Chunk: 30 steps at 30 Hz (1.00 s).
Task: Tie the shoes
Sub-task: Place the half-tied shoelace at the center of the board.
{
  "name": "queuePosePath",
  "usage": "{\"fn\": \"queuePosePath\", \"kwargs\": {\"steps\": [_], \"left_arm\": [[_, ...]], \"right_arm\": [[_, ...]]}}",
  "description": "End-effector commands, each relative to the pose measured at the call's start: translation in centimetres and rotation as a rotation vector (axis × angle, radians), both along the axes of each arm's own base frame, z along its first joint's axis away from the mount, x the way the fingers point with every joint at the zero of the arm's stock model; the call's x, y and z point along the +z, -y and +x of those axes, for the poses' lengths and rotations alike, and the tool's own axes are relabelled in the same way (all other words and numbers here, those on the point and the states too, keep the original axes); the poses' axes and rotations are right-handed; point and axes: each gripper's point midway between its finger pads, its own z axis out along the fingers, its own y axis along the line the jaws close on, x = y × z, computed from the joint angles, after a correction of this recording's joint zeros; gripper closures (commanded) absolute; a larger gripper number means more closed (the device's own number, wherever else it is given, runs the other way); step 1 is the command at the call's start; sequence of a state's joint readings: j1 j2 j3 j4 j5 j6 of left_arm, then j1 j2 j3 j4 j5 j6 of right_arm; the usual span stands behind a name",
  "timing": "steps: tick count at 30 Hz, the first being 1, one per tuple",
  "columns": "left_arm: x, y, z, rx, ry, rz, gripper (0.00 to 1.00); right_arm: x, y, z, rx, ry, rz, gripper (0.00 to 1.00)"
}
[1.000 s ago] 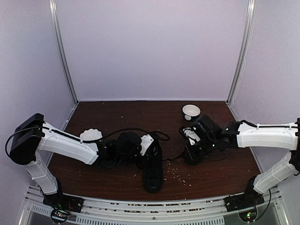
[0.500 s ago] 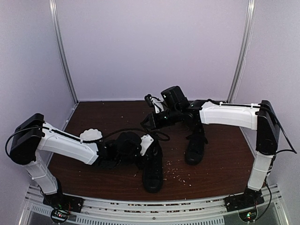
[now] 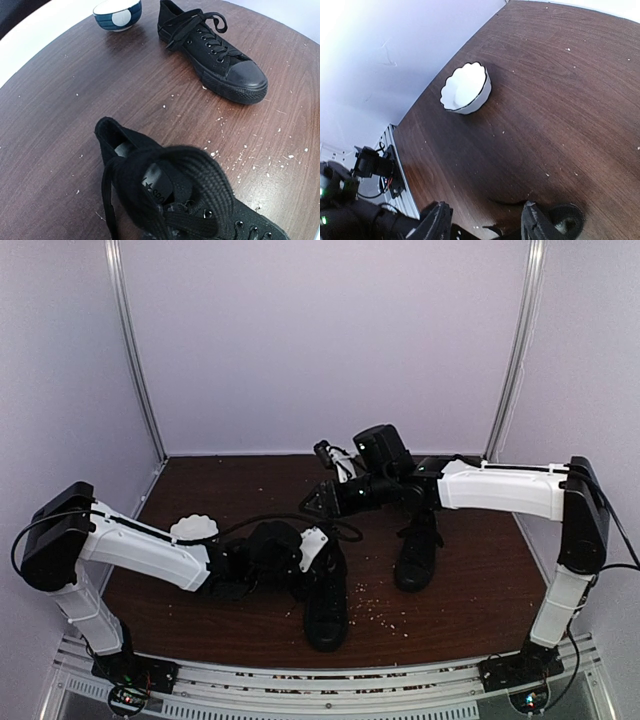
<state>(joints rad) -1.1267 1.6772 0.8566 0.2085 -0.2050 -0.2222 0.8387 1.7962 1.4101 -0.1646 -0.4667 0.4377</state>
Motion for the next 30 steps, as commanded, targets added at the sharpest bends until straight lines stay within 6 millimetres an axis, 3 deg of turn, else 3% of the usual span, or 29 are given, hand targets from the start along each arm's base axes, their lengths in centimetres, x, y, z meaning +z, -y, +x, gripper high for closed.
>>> {"fn": "queuePosePath", "kwargs": {"steps": [1, 3, 7, 13, 22, 27, 30], "left_arm": [[1.4, 0.6, 0.4, -0.005, 0.025, -0.036, 1.0], [1.4, 0.6, 0.4, -0.004, 0.026, -0.036, 1.0], [1.5, 0.7, 0.5, -0.004, 0.028, -0.035, 1.0], [1.4, 0.8, 0.5, -0.006, 0.026, -0.03, 1.0], [1.4, 0.8, 0.5, -0.007, 0.024, -0.029, 1.0], [1.4, 0.8, 0.5, -0.006, 0.026, -0.029, 1.0], [1.4, 0.8, 0.5, -0.006, 0.025, -0.03, 1.0]], "right_arm": [[2.3, 2.6, -2.3, 0.135, 0.074, 0.113, 0.51], [1.4, 4.2, -3.1, 0.174, 0.075, 0.115, 0.51], [-1.0, 6.4, -2.6, 0.06, 0.034, 0.066, 0.51], [-0.5, 4.3, -4.4, 0.01, -0.064, 0.275, 0.48], [-2.8, 2.5, -5.5, 0.017, -0.139, 0.264, 0.48], [-3.6, 2.3, -6.1, 0.026, -0.161, 0.232, 0.57], [-3.9, 2.5, -6.5, 0.032, -0.166, 0.21, 0.74]]}}
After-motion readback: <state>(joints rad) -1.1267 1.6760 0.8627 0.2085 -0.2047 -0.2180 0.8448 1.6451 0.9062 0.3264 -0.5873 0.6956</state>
